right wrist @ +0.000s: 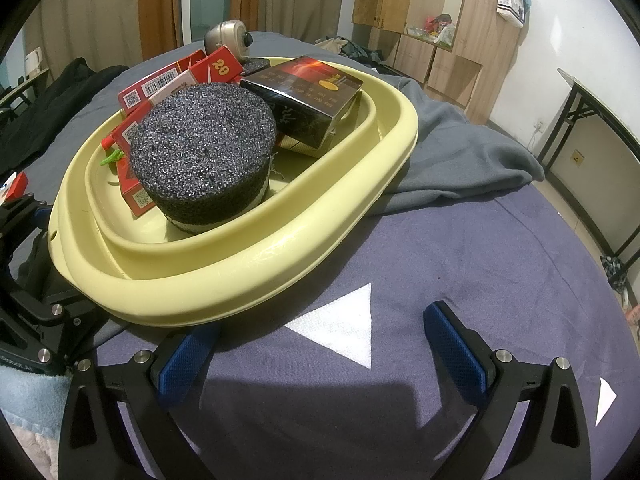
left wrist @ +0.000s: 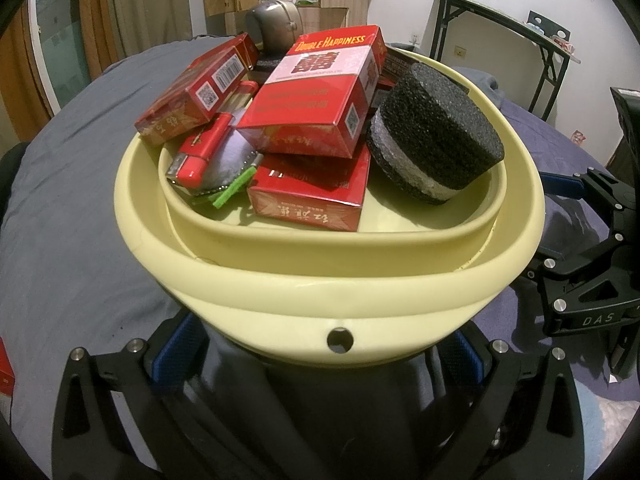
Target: Organize rigid objects
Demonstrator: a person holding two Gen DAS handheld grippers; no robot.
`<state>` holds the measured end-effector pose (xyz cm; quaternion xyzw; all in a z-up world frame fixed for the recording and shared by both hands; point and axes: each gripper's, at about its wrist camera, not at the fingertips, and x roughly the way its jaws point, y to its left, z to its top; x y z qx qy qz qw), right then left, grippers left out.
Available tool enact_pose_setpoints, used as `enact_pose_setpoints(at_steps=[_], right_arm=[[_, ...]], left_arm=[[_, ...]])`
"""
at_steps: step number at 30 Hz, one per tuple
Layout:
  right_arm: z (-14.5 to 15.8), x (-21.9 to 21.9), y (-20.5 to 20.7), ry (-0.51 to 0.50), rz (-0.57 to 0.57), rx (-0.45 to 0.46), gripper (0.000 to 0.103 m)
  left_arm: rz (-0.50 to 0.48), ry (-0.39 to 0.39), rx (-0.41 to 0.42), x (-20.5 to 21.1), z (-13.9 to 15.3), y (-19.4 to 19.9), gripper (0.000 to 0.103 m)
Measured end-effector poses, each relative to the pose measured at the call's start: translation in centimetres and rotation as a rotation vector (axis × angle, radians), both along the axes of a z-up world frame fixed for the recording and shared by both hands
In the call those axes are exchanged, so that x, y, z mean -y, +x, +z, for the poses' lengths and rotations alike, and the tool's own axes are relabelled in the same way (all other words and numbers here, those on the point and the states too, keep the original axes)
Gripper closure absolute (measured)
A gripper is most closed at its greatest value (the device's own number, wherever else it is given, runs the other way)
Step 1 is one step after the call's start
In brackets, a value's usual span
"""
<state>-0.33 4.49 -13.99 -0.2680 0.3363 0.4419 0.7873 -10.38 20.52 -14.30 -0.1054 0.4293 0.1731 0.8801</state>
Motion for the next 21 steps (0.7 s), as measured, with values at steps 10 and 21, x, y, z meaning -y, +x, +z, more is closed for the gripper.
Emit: enact_pose_setpoints(at_steps=[10, 21], right_arm=[[-0.01, -0.01, 0.01, 0.0, 0.0, 0.0, 0.0], [-0.01, -0.01, 0.01, 0.0, 0.0, 0.0, 0.0]], left_arm=[[-0.003, 0.002, 0.002, 0.11, -0.13, -0.05, 0.0], [-0.003, 0.002, 0.003, 0.27, 0.02, -0.33, 0.0]])
